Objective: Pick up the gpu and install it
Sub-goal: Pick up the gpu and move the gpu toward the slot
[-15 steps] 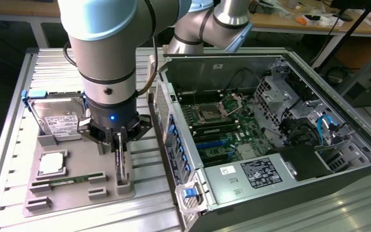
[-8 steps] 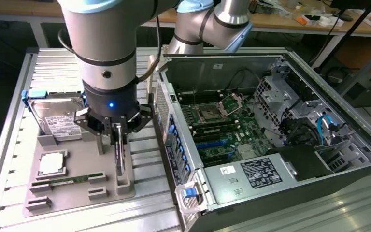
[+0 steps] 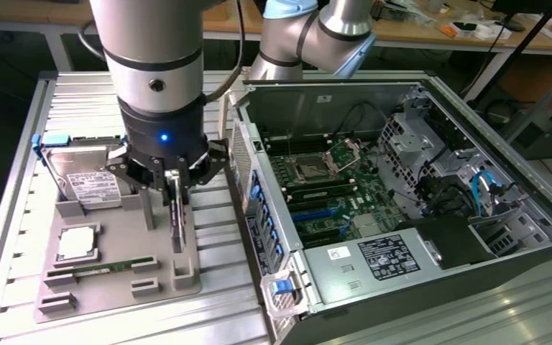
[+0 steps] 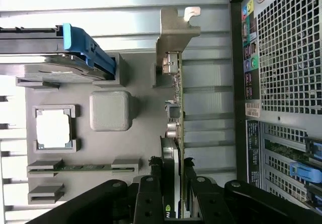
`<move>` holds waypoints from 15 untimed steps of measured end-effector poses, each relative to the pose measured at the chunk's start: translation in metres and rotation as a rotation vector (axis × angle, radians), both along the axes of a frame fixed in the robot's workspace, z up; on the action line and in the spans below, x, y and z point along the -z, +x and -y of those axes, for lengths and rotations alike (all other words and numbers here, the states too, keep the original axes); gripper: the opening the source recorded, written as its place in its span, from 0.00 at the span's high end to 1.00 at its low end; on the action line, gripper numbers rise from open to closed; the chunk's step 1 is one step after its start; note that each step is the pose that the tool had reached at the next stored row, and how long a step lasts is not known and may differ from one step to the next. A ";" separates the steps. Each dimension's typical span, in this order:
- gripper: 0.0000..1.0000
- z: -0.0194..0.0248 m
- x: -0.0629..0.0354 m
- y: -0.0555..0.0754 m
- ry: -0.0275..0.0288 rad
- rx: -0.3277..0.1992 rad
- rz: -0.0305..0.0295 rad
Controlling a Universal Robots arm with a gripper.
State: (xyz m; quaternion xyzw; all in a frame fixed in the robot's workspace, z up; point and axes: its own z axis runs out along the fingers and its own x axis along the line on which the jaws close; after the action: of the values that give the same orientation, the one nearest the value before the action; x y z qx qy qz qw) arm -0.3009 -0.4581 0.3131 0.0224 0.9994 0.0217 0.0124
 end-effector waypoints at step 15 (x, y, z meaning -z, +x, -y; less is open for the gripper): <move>0.73 0.0000 -0.0519 0.000 -0.0001 0.000 -0.0003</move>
State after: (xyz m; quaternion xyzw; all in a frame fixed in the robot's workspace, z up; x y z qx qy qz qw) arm -0.3009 -0.4581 0.3651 0.0222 0.9994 0.0216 0.0122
